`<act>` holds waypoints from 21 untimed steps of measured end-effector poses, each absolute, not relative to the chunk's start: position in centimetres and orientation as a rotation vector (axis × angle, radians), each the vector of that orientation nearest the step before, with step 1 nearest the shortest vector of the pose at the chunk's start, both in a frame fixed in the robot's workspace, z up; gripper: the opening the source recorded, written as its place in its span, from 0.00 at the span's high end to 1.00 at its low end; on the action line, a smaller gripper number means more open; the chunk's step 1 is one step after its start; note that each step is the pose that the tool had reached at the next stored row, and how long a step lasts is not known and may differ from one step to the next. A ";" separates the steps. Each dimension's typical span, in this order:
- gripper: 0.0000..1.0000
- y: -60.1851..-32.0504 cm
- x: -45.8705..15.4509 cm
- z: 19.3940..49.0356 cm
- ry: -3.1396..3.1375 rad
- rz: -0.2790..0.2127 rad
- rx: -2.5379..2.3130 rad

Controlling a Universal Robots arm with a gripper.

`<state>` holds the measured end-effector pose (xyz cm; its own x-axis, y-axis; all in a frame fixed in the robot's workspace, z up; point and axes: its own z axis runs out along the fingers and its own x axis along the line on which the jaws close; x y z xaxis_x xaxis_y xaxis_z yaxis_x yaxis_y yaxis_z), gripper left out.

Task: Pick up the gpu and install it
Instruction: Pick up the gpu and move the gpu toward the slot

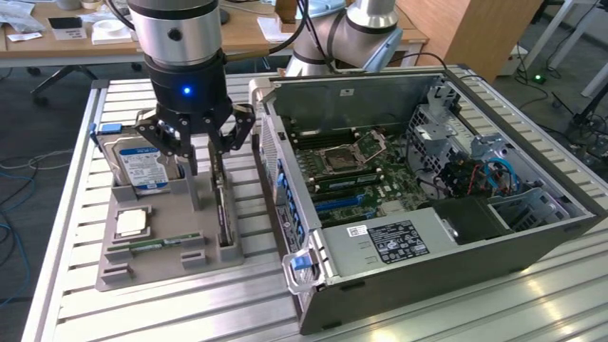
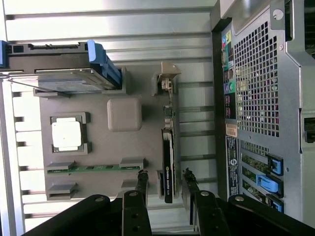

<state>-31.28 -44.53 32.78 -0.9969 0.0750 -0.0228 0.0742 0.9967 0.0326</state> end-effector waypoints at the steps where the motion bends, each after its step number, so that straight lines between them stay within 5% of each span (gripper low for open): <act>1: 0.58 -44.5 -31.3 32.8 3.115 0.049 0.116; 21: 0.58 -44.5 -31.2 31.4 3.115 0.049 0.117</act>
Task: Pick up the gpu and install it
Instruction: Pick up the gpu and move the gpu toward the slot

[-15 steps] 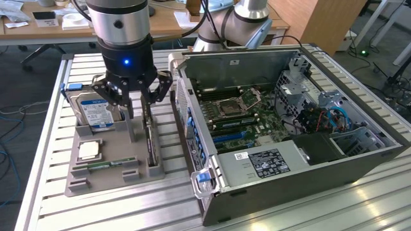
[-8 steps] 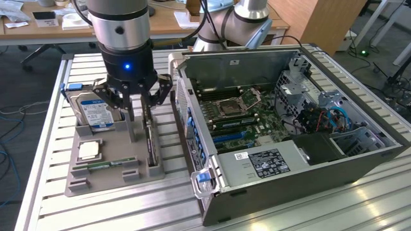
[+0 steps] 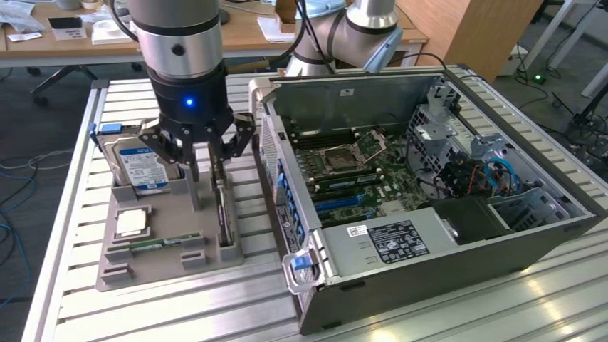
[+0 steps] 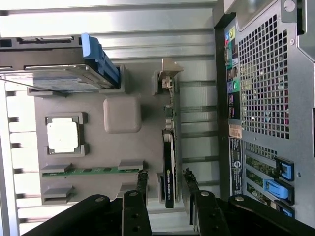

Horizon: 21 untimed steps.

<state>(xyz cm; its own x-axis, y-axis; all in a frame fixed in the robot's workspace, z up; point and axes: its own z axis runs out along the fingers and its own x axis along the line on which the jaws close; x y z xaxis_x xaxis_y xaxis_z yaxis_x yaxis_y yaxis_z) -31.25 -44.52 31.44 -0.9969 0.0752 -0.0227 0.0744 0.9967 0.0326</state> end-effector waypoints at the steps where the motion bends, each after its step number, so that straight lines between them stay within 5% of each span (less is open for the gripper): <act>1: 0.58 -44.5 -31.2 31.4 3.115 0.050 0.116; 21: 0.58 -44.5 -31.0 30.9 3.115 0.050 0.116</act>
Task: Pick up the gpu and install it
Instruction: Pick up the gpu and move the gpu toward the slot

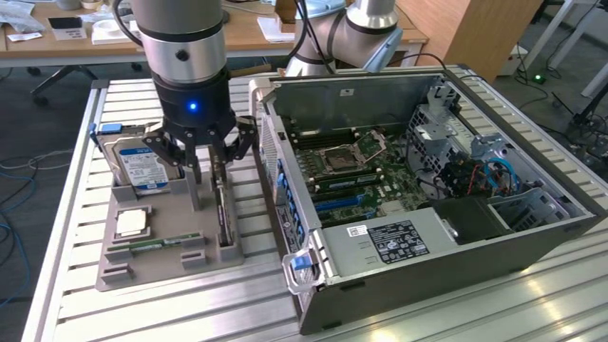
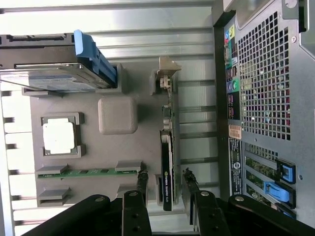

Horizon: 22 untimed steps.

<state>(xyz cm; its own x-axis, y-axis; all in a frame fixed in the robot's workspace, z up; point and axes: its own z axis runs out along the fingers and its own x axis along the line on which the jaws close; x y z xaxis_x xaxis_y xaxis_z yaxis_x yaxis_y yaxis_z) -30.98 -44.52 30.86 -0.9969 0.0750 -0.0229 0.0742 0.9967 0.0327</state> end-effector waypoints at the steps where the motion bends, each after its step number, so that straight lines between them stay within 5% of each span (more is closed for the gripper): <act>1: 0.58 -44.5 -31.0 30.8 3.115 0.050 0.116; 22: 0.58 -44.5 -30.8 30.6 3.115 0.050 0.116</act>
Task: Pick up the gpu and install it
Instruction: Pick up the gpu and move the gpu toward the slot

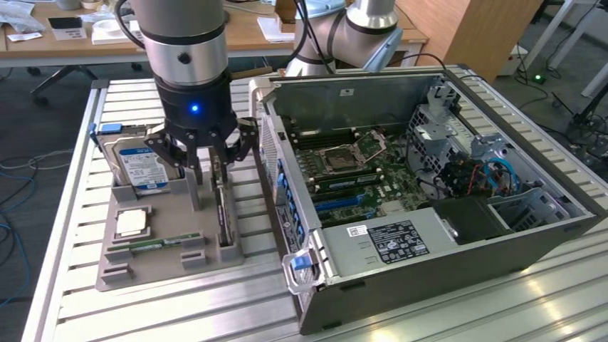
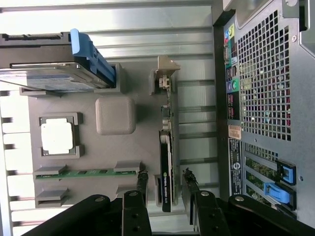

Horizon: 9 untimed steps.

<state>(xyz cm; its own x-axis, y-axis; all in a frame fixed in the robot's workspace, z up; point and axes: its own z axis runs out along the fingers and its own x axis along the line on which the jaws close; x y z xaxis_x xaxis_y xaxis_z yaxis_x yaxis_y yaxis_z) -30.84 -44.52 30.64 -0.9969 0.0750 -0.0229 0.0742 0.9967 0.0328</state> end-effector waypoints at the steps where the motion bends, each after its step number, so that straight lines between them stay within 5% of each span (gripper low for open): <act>1: 0.58 -44.5 -30.8 30.6 3.115 0.050 0.116; 9: 0.58 -44.5 -30.8 30.3 3.115 0.050 0.116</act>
